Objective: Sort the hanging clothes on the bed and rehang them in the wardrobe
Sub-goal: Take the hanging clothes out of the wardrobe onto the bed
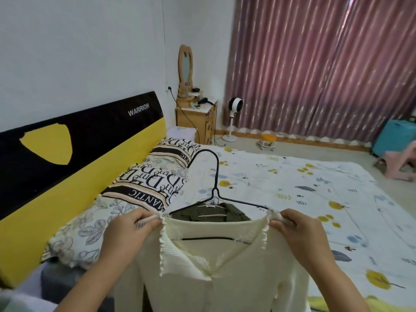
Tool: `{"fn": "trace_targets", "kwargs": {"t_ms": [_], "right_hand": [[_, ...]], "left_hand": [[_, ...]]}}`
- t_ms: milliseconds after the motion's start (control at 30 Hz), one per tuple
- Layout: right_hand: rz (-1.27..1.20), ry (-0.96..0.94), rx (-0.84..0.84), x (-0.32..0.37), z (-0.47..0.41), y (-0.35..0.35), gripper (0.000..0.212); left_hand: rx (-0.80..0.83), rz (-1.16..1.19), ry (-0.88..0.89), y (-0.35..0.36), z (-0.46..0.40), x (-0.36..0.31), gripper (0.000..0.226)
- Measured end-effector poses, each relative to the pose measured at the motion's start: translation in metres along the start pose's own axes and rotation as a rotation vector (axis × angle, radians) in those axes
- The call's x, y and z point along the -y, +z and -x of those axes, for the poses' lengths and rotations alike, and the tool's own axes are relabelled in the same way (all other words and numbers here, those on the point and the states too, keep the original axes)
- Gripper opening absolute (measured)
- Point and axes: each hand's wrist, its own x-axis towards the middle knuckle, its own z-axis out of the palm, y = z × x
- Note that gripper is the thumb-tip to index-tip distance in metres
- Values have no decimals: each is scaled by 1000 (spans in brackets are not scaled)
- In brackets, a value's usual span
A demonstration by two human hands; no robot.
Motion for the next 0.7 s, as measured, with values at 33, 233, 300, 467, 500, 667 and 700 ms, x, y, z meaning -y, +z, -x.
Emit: {"fn": "trace_targets", "kwargs": {"t_ms": [33, 233, 300, 467, 500, 667, 700], "right_hand": [[5, 26, -13, -1, -19, 14, 24], [23, 80, -9, -1, -65, 48, 23], [49, 109, 10, -2, -90, 64, 25], [88, 127, 72, -22, -149, 103, 22], [96, 122, 95, -28, -162, 112, 17], [128, 101, 200, -70, -221, 165, 14], [133, 101, 228, -81, -232, 178, 11]], "left_hand": [[21, -2, 2, 8, -25, 6, 10], [81, -44, 40, 37, -86, 25, 10], [91, -74, 46, 54, -115, 31, 13], [107, -113, 50, 97, -171, 46, 21], [104, -123, 52, 107, -183, 51, 22], [111, -210, 61, 168, -239, 79, 19], [123, -229, 54, 183, -250, 87, 18]]}}
